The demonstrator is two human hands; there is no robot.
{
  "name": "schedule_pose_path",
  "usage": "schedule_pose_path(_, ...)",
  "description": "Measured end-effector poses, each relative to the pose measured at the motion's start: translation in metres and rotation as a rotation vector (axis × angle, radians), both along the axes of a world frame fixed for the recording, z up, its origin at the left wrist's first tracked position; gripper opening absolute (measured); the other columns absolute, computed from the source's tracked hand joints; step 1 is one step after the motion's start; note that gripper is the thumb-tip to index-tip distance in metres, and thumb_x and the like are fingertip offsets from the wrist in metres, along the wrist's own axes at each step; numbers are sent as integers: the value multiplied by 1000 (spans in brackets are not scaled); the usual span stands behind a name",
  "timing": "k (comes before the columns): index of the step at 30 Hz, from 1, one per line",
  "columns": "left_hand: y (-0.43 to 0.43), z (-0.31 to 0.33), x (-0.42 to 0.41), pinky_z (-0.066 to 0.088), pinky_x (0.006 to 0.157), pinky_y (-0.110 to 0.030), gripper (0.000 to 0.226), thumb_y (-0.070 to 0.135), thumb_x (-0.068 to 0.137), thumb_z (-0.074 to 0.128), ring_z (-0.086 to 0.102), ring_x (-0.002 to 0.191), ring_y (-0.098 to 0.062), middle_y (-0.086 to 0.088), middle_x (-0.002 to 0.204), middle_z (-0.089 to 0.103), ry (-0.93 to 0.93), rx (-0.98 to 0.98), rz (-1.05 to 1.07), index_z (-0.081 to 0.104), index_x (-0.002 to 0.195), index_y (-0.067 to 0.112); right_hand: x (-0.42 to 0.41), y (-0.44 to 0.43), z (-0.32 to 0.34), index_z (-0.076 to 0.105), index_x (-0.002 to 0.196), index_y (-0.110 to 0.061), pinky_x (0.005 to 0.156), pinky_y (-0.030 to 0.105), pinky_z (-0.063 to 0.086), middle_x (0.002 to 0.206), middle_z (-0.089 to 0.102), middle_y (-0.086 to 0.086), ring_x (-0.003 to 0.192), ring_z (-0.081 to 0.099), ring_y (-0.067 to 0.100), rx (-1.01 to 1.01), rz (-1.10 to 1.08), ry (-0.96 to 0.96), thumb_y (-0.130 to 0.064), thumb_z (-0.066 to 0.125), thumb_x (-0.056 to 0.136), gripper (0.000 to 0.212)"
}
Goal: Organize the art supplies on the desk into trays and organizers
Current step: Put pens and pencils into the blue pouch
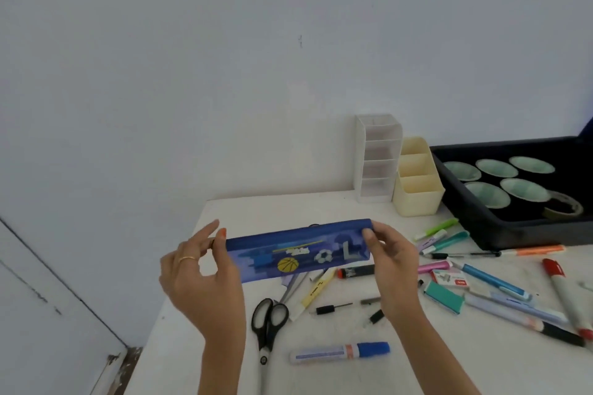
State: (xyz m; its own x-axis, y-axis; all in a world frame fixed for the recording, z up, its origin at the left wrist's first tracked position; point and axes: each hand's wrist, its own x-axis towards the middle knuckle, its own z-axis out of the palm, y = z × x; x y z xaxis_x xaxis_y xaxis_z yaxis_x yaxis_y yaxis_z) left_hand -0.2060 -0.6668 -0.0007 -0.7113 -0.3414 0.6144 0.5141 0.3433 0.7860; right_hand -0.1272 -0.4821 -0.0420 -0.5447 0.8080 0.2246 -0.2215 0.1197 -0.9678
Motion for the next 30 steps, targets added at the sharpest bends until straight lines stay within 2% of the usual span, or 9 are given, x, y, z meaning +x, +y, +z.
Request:
schedule_pose_path(5, 35, 3, 13, 43, 80, -25, 17, 18, 81, 70, 50, 82, -5, 4, 87, 67, 40, 10, -79, 70, 98, 18, 32, 35, 14, 65, 101, -10, 77, 25, 50, 95, 69, 5, 90, 65, 17, -87, -89, 55, -10, 54, 91, 15)
schedule_pose_path(8, 70, 9, 29, 50, 71, -13, 14, 13, 84, 68, 67, 81, -11, 1, 88, 71, -167, 268, -309, 70, 98, 17, 52, 60, 21, 64, 103, -6, 78, 28, 53, 96, 69, 9, 88, 66, 19, -78, -154, 73, -8, 53, 92, 17)
schedule_pose_path(10, 98, 14, 38, 51, 67, -11, 15, 12, 82, 69, 69, 75, -9, 6, 85, 70, -248, 325, -415, 71, 97, 11, 68, 84, 24, 65, 103, -9, 77, 27, 54, 94, 70, 7, 85, 66, 17, -43, -215, 68, -8, 52, 92, 16)
schedule_pose_path(13, 138, 24, 49, 56, 66, -20, 14, 14, 78, 74, 69, 71, -10, 2, 82, 72, -313, 325, -555, 72, 92, 11, 92, 129, 30, 66, 98, -15, 73, 18, 53, 93, 69, 6, 82, 64, 13, -3, -309, 92, -8, 53, 93, 15)
schedule_pose_path(17, 197, 35, 73, 58, 71, -33, 9, 14, 79, 73, 70, 78, -12, 2, 83, 73, -310, 281, -711, 72, 87, 16, 126, 200, 42, 65, 101, -9, 76, 21, 50, 89, 66, 0, 80, 60, 8, 107, -405, 89, -4, 53, 93, 16)
schedule_pose_path(21, 263, 42, 104, 58, 73, -35, 8, 8, 79, 72, 71, 76, -12, 1, 81, 73, -301, 323, -830, 71, 85, 13, 154, 275, 60, 63, 102, -14, 76, 22, 48, 90, 65, -3, 81, 58, 7, 196, -416, 75, -1, 48, 94, 21)
schedule_pose_path(24, 311, 42, 121, 57, 74, -34, 9, 4, 79, 71, 71, 78, -16, -6, 84, 73, -308, 408, -911, 70, 83, 12, 167, 323, 68, 62, 105, -15, 69, 12, 47, 92, 64, -1, 78, 58, 2, 174, -425, 74, -1, 45, 96, 24)
schedule_pose_path(26, 341, 34, 127, 57, 74, -29, 9, 3, 82, 69, 70, 79, -16, -7, 86, 73, -291, 385, -930, 70, 86, 11, 171, 354, 65, 62, 104, -17, 66, 10, 46, 97, 64, 4, 81, 59, 6, 186, -418, -6, -2, 44, 96, 24)
schedule_pose_path(30, 386, 9, 122, 56, 78, -31, 8, 4, 86, 63, 68, 81, -13, 1, 88, 71, -269, 189, -878, 68, 89, 9, 174, 397, 42, 63, 107, -9, 78, 25, 42, 105, 64, 10, 96, 58, 21, 221, -402, -269, -1, 46, 95, 22)
